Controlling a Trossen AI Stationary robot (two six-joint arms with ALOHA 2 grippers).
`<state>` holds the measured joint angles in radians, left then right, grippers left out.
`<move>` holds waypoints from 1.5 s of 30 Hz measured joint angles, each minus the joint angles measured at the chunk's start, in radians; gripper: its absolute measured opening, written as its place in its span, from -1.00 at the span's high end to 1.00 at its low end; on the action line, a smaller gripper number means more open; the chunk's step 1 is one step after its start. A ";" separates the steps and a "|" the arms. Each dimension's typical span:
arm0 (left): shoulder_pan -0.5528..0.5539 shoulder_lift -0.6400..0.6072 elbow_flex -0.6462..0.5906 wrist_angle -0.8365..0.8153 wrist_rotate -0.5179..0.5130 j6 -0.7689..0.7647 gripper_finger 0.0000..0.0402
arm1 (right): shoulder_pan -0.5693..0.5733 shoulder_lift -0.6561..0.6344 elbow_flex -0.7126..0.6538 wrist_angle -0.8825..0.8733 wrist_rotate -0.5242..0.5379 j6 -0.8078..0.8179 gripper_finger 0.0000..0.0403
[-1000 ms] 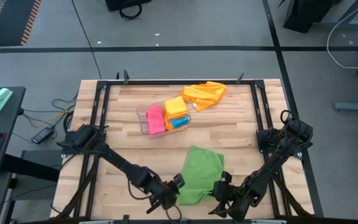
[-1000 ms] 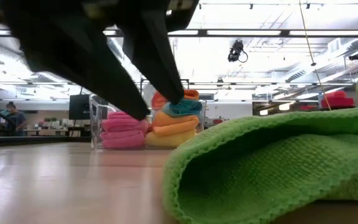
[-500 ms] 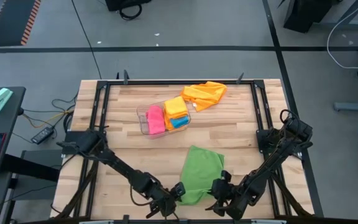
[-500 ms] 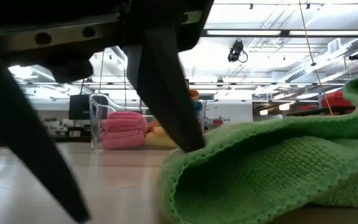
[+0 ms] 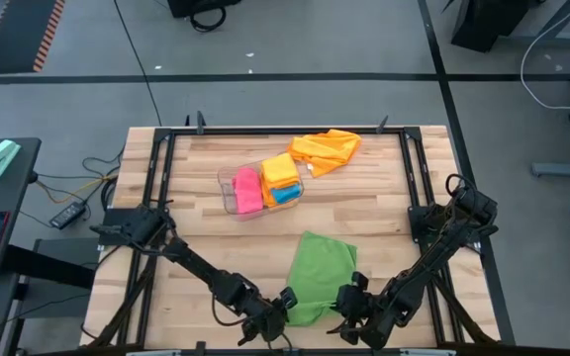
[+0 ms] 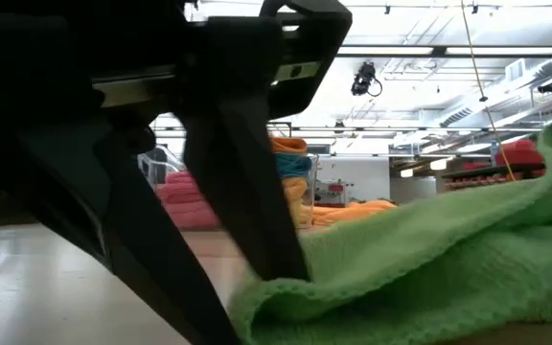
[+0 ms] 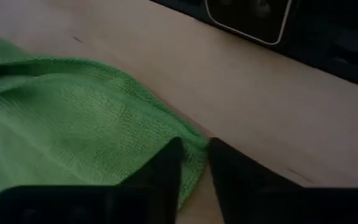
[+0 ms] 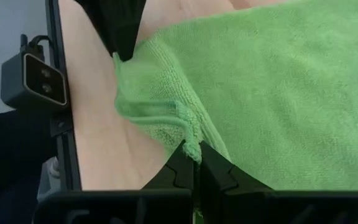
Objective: Fold microfiber towels
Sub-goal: Fold the green microfiber cloth
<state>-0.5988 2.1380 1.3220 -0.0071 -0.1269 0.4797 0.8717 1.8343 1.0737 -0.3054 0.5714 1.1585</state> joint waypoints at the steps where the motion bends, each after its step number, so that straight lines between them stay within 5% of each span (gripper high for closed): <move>1: 0.000 0.000 0.000 0.000 0.000 -0.009 0.62 | 0.000 0.000 0.000 0.001 -0.002 0.000 0.96; 5: 0.005 0.002 0.000 -0.001 0.001 -0.076 0.93 | 0.000 0.000 0.000 0.002 -0.029 0.002 0.96; 10: 0.020 -0.045 -0.005 -0.041 0.015 -0.103 0.91 | 0.009 0.000 0.000 0.032 -0.075 0.001 0.96; 27: 0.032 -0.111 0.014 -0.046 0.411 -0.319 0.96 | 0.017 0.000 0.000 0.263 -0.211 -0.057 0.96; 45: 0.195 -0.113 0.015 -0.103 0.412 -0.334 0.95 | 0.006 -0.002 0.000 -0.028 -0.210 0.049 0.96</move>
<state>-0.4042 2.0254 1.3369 -0.1100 0.2848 0.1457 0.8774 1.8324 1.0737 -0.3335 0.3611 1.2079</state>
